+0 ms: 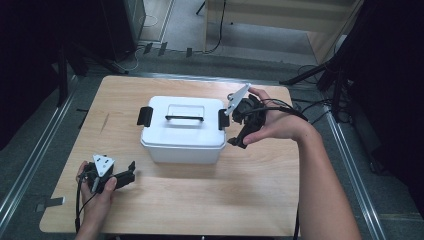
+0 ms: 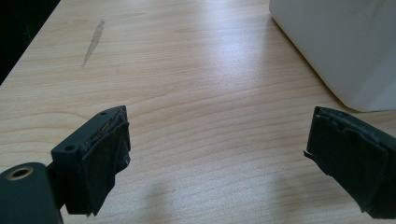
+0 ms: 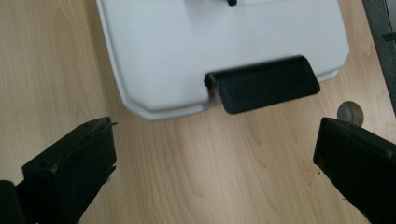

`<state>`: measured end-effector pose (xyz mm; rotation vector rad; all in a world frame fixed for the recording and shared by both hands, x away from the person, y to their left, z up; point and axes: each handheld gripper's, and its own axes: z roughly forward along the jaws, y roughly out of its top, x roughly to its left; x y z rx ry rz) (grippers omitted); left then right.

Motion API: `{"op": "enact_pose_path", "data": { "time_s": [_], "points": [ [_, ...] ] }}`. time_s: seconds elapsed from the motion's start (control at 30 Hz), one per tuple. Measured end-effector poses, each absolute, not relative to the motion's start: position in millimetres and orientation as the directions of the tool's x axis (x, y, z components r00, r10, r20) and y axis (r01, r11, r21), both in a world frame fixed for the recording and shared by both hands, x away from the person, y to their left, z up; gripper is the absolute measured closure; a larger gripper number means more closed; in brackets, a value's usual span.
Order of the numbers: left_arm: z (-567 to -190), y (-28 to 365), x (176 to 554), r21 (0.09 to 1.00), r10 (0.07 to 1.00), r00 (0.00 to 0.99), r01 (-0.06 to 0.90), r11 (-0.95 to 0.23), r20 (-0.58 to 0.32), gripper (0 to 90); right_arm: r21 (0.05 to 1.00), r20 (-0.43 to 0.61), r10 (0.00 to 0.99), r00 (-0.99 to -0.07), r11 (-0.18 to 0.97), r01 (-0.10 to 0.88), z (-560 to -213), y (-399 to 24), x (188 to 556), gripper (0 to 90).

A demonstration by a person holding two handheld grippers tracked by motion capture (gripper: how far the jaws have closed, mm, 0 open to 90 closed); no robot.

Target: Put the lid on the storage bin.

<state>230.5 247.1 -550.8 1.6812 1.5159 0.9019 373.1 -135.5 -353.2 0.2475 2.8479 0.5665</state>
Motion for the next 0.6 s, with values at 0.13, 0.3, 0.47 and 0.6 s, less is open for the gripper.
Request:
{"op": "enact_pose_path", "data": {
  "time_s": [0.13, 0.3, 0.47, 0.6],
  "points": [
    [-551, 247, 231, 0.853, 0.996, 0.077, 0.516, -0.081, 0.048, 6.7, 0.392, -0.195, 0.222, -0.955, 0.910, 0.131, -355, -146, 369, 0.0],
    [-551, 247, 230, 0.852, 0.996, 0.077, 0.517, -0.082, 0.049, 6.7, 0.385, -0.199, 0.234, -0.952, 0.912, 0.144, -359, -160, 363, 0.0],
    [-551, 246, 230, 0.852, 0.996, 0.077, 0.517, -0.082, 0.050, 6.7, 0.382, -0.195, 0.258, -0.946, 0.908, 0.169, -367, -174, 360, 0.0],
    [-551, 247, 230, 0.852, 0.996, 0.077, 0.517, -0.082, 0.050, 6.7, 0.373, -0.195, 0.273, -0.942, 0.909, 0.187, -375, -183, 357, 0.0]
  ]
}}
